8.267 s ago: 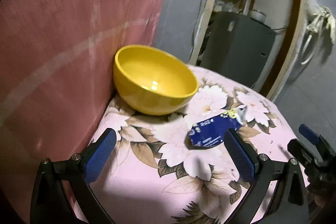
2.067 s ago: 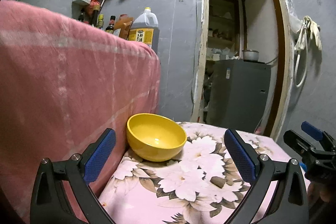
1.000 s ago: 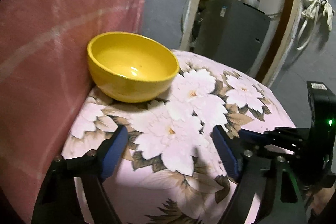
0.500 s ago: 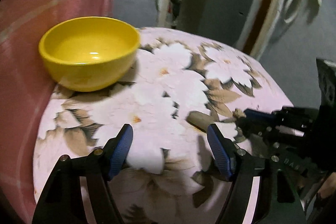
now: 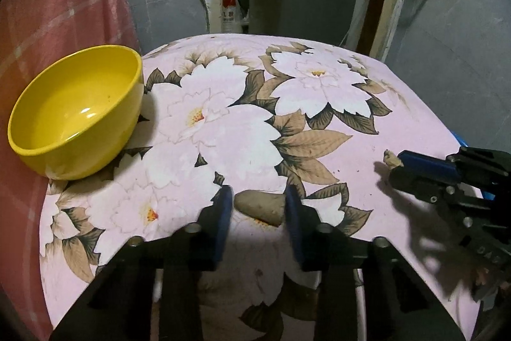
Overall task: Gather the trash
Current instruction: 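Grasp the tan shell with the left tool while the right tool grasps a crumpled tan scrap, then carry both items over the blue basin and open both tools to drop them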
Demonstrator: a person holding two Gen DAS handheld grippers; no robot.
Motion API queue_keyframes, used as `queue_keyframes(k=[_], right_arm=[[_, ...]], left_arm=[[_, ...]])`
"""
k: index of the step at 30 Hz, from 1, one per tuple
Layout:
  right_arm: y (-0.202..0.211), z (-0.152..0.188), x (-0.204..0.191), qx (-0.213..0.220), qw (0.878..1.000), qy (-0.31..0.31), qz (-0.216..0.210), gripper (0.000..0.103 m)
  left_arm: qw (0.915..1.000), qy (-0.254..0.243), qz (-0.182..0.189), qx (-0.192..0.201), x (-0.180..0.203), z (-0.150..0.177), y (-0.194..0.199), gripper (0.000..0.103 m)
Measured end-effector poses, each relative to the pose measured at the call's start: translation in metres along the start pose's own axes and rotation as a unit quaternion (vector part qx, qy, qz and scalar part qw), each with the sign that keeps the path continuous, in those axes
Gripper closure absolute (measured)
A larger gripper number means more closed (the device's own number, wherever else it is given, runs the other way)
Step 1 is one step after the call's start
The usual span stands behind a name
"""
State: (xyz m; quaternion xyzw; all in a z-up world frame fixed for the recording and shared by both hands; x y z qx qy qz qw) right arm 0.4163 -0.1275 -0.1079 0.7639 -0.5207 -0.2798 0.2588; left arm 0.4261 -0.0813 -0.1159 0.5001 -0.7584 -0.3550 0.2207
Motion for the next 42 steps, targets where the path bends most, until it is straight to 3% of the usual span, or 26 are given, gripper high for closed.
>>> queue_keyframes(k=[7,15,20,26,30,35,42], right_arm=[[0.014,-0.003,0.001,0.024,1.000,-0.012,-0.008,0.072],[0.055,-0.018,-0.006,0.109,0.994,0.000,-0.001,0.072],[0.103,-0.033,0.001,0.182,0.983,-0.002,0.010,0.072],[0.173,-0.042,0.023,0.273,0.961,-0.007,0.046,0.072],[0.207,-0.040,0.039,0.310,0.948,-0.014,0.072,0.064],[0.242,-0.029,0.068,0.337,0.935,-0.029,0.106,0.064],[0.271,0.001,0.118,0.338,0.929,-0.064,0.140,0.064]], left_arm=[[0.9999,0.007,-0.002,0.014,0.004,-0.001,0.009,0.076],[0.9930,0.033,0.013,0.113,0.022,-0.015,0.065,0.076],[0.9800,0.043,0.027,0.193,0.048,-0.043,0.105,0.076],[0.9620,0.026,0.043,0.268,0.096,-0.074,0.141,0.076],[0.9509,0.004,0.055,0.304,0.134,-0.090,0.158,0.076],[0.9437,-0.026,0.077,0.321,0.179,-0.102,0.165,0.076],[0.9458,-0.064,0.111,0.298,0.245,-0.108,0.146,0.076]])
Point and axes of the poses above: each gripper's, at about its wrist camera, not at the fingertips, and y roughly against the way its jaws point, x to its right, z to its underside, the point moved 10 cm from there along -y, roughly the way its jaws point, and after that the axes turned 4 degrees about -y, right-handed, at the moved point
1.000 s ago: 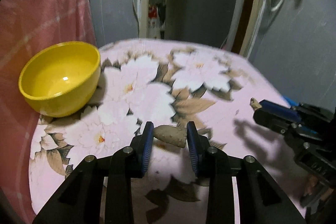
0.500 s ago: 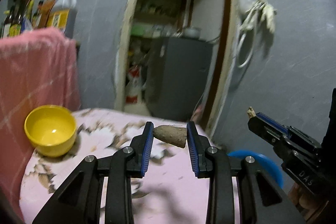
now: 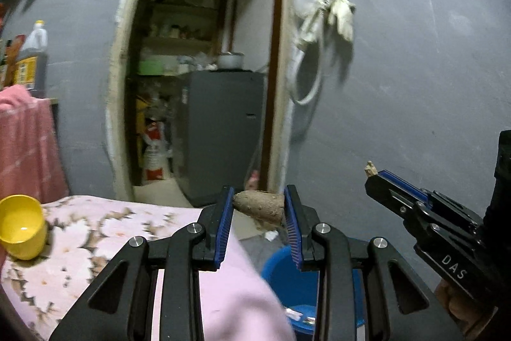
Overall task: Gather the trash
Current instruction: 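Carry both items over the blue basin and open both tools to drop them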
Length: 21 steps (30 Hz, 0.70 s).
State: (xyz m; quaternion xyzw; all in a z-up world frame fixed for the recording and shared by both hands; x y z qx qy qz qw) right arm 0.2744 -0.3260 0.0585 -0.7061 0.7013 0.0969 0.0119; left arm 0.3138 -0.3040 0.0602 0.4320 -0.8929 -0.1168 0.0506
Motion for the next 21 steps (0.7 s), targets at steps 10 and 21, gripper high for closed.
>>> queue_keyframes(k=[10,21], right_arm=[[0.012,0.034,0.073,-0.029,0.998,-0.036,0.044,0.064],[-0.007,0.084,0.110,-0.079,0.993,-0.071,0.059,0.064]], left_arm=[[0.9968,-0.028,0.045,-0.060,0.058,0.035,-0.053,0.076],[0.9850,-0.024,0.064,-0.159,0.072,0.094,-0.106,0.076]])
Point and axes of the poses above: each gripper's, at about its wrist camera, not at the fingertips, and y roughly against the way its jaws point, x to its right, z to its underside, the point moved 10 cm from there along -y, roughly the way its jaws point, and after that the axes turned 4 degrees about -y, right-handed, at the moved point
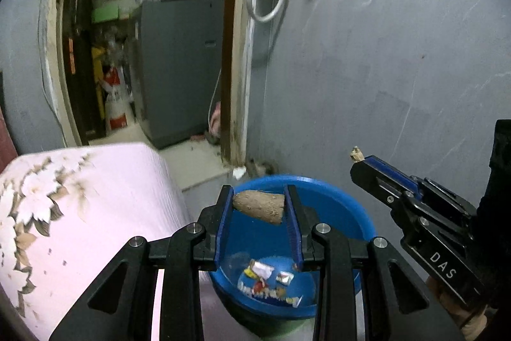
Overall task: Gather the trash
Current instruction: 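Carry both items over the blue basin and open both tools to drop them, then move both tools back over the table and hold them open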
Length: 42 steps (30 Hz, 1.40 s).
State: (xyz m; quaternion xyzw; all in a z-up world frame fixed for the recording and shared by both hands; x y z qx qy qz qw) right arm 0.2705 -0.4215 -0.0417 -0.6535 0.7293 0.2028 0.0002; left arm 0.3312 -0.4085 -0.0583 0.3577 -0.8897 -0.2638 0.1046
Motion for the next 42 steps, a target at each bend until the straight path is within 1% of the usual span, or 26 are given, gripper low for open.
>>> queue_keyframes(k=[6,12,14,15,16,17,23,29,34,35,37,42], right_arm=[[-0.016,0.021,0.017,-0.027,0.999,-0.023,0.006,0.063],[-0.025,0.034,0.027,-0.048,0.998,-0.039,0.013,0.062],[-0.026,0.035,0.028,-0.051,0.998,-0.044,0.014,0.062],[-0.026,0.036,0.029,-0.053,0.997,-0.045,0.015,0.061],[-0.026,0.036,0.028,-0.056,0.997,-0.046,0.017,0.061],[-0.026,0.036,0.029,-0.058,0.997,-0.047,0.018,0.061],[-0.020,0.031,0.029,-0.053,0.997,-0.052,0.024,0.057],[-0.006,0.016,0.017,-0.037,0.998,-0.043,0.026,0.055],[0.007,0.001,-0.005,-0.022,0.999,-0.031,0.020,0.054],[0.010,-0.002,-0.010,-0.020,0.999,-0.028,0.018,0.054],[0.015,-0.006,-0.021,-0.016,1.000,-0.022,0.014,0.053],[0.025,-0.013,-0.052,-0.008,1.000,-0.008,0.001,0.048]], left_arm=[[0.9993,0.001,0.002,-0.037,-0.001,0.019,-0.025,0.075],[0.9979,0.002,0.002,-0.064,-0.001,0.031,-0.037,0.075],[0.9976,0.001,0.004,-0.069,-0.001,0.033,-0.038,0.074],[0.9976,0.000,0.004,-0.069,-0.001,0.033,-0.037,0.071],[0.9976,0.000,0.004,-0.069,-0.002,0.033,-0.037,0.068],[0.9977,0.000,0.003,-0.067,-0.003,0.033,-0.036,0.067],[0.9985,0.002,-0.001,-0.054,-0.007,0.028,-0.023,0.067],[0.9993,0.010,-0.013,-0.034,-0.018,0.018,0.002,0.067],[0.9993,0.018,-0.030,-0.009,-0.030,0.011,0.037,0.066],[0.9992,0.021,-0.033,-0.005,-0.034,0.010,0.043,0.066],[0.9986,0.030,-0.043,0.006,-0.042,0.009,0.057,0.060],[0.9961,0.054,-0.066,0.023,-0.068,0.014,0.093,0.059]])
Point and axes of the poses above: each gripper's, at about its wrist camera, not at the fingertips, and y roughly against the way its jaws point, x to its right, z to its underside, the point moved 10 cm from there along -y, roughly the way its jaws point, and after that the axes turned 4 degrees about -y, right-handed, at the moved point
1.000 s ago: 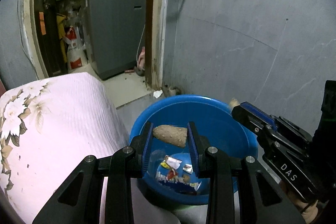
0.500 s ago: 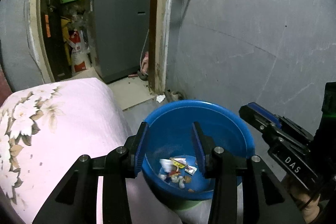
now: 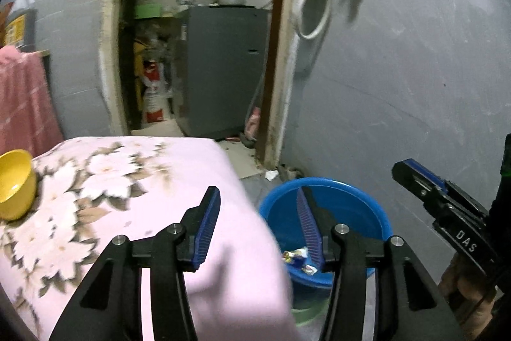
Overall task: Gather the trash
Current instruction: 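Move both tools back over the table and hold them open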
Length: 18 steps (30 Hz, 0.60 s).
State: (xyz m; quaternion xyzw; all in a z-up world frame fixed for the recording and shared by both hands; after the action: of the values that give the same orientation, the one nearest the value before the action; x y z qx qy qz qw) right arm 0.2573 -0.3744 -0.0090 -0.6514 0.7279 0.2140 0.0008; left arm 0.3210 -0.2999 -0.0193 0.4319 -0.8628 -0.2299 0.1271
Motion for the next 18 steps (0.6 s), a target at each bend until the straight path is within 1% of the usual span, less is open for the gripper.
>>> queue_keyframes(k=[3,7,9,11,13,18], right_arm=[[0.005,0.000,-0.014,0.001,1.000,0.003,-0.008,0.046],[0.011,0.004,-0.037,0.000,1.000,0.006,-0.018,0.040],[0.016,0.007,-0.046,0.000,1.000,0.007,-0.020,0.038],[0.019,0.010,-0.051,-0.001,1.000,0.006,-0.022,0.036],[0.023,0.014,-0.056,-0.003,1.000,0.006,-0.023,0.033],[0.034,0.021,-0.066,-0.003,1.000,0.005,-0.023,0.027]], left_arm=[[0.9997,0.017,-0.014,0.007,-0.017,0.003,0.019,0.057],[0.9988,0.036,-0.029,0.017,-0.031,0.010,0.045,0.052],[0.9982,0.043,-0.035,0.021,-0.036,0.012,0.054,0.051],[0.9978,0.047,-0.040,0.025,-0.040,0.015,0.064,0.050],[0.9973,0.051,-0.045,0.028,-0.046,0.019,0.071,0.047],[0.9962,0.057,-0.058,0.032,-0.050,0.032,0.088,0.045]])
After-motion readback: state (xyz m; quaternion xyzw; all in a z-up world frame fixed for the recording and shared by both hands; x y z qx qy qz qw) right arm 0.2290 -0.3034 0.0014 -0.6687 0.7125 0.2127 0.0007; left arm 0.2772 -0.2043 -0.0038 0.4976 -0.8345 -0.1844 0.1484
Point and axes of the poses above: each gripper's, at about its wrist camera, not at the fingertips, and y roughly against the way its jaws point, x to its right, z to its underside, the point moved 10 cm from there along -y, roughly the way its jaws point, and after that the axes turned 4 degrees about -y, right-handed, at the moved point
